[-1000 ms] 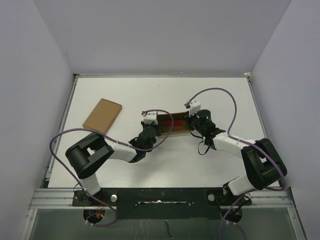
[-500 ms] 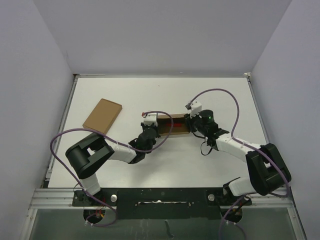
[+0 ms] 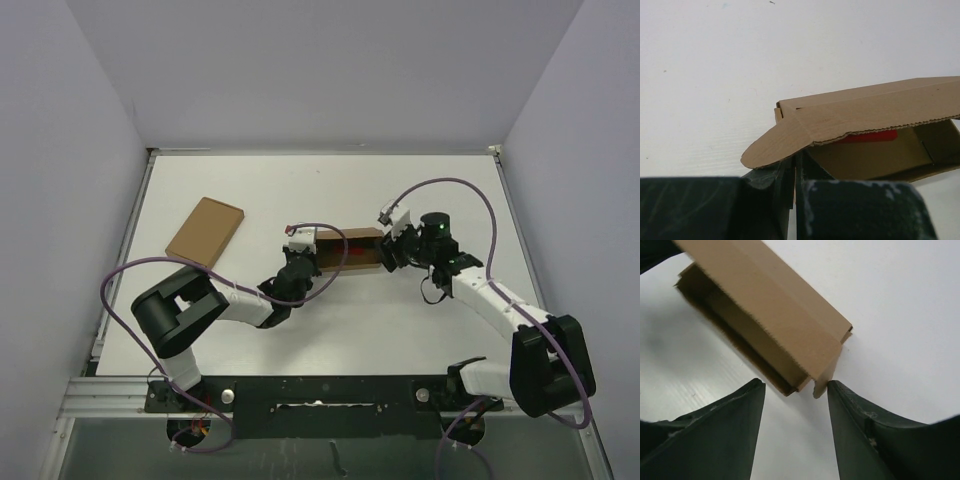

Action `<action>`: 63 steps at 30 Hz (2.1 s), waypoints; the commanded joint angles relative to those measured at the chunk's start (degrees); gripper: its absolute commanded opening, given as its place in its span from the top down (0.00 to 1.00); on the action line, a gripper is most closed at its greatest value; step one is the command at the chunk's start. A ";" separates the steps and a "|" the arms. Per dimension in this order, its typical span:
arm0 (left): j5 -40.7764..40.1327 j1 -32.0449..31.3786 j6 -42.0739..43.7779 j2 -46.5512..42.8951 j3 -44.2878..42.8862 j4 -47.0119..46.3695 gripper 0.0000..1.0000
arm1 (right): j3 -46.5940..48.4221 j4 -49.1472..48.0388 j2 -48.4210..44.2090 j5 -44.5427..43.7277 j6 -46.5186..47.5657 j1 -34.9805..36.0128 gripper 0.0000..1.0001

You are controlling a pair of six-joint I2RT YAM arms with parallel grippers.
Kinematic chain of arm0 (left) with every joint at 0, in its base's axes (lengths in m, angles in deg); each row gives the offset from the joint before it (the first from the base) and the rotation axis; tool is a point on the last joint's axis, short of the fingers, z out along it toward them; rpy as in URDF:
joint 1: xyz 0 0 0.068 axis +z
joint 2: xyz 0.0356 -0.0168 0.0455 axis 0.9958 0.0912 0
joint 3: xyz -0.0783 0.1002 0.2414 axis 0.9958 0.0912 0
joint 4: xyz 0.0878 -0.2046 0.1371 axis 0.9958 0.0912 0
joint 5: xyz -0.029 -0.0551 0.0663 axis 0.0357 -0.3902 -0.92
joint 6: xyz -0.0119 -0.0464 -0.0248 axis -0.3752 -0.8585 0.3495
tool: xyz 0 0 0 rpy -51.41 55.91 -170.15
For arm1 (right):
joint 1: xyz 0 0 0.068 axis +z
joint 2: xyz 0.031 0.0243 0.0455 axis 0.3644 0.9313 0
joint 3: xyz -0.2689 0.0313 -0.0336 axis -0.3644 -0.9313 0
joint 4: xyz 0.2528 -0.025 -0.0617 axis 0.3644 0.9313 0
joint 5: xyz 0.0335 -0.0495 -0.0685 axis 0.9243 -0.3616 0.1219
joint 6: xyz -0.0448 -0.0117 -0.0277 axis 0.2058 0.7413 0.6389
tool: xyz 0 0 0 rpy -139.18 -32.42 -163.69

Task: Fold the paper box

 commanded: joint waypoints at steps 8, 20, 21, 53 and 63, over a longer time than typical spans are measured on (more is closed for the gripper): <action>0.15 -0.58 0.10 -1.41 -0.96 -0.02 1.00 | 12.71 36.13 -4.23 35.44 36.26 -13.21 0.46; 0.19 -0.61 0.94 -2.10 -1.31 1.25 1.00 | 22.32 51.54 -4.39 49.98 49.49 -18.06 0.03; 0.19 -0.56 0.94 -2.19 -1.29 1.33 1.00 | 23.44 51.69 -3.67 49.91 49.45 -16.27 0.01; 0.02 -0.64 1.71 -2.89 -1.63 1.95 1.00 | 31.12 44.06 9.46 22.84 57.38 3.57 0.26; 0.11 -0.64 1.62 -2.97 -1.67 1.90 1.00 | 31.19 41.38 12.21 19.54 56.73 5.10 0.30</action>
